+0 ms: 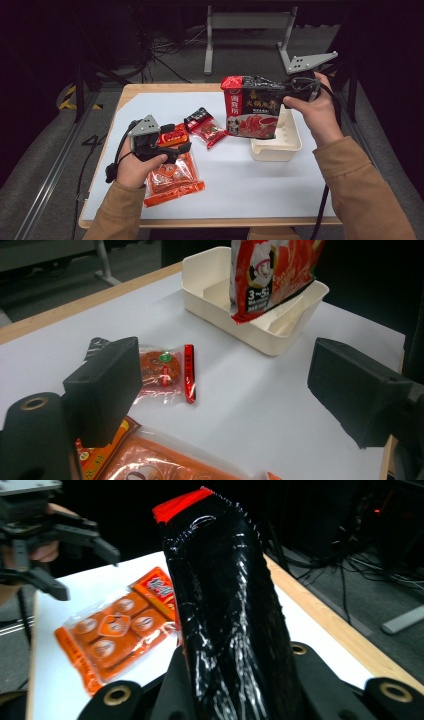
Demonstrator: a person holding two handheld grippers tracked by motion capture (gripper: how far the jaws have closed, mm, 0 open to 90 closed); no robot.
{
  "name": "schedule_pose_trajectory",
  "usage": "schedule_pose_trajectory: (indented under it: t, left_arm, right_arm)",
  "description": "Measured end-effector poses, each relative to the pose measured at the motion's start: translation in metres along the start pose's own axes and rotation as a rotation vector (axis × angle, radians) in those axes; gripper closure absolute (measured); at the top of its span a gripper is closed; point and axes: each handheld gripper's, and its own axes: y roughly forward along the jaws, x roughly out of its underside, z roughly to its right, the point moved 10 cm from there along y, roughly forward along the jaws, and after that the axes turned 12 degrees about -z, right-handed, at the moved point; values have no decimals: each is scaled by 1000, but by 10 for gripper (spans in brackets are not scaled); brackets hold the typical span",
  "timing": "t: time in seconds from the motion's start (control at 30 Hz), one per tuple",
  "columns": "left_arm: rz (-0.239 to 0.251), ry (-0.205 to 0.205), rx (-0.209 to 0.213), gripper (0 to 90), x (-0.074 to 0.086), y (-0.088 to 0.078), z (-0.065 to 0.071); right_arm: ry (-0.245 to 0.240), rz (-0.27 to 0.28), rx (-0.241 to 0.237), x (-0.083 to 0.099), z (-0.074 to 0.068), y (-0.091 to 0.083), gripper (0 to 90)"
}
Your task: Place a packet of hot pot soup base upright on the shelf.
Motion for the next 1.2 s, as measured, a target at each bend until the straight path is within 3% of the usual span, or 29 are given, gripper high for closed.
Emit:
schedule_pose_trajectory:
  t: [0.23, 0.6, 1.2]
  left_arm:
    - [8, -9, -3, 148, 2, -3, -5]
    - [3, -19, 0, 121, 5, -4, -9]
    - [-26, -32, -21, 88, 15, -6, -19]
  right_arm:
    - [20, 19, 34, 0, 24, -3, 806]
    - [-6, 30, 90, 4, 58, -2, 803]
    - [6, 71, 163, 15, 101, -1, 802]
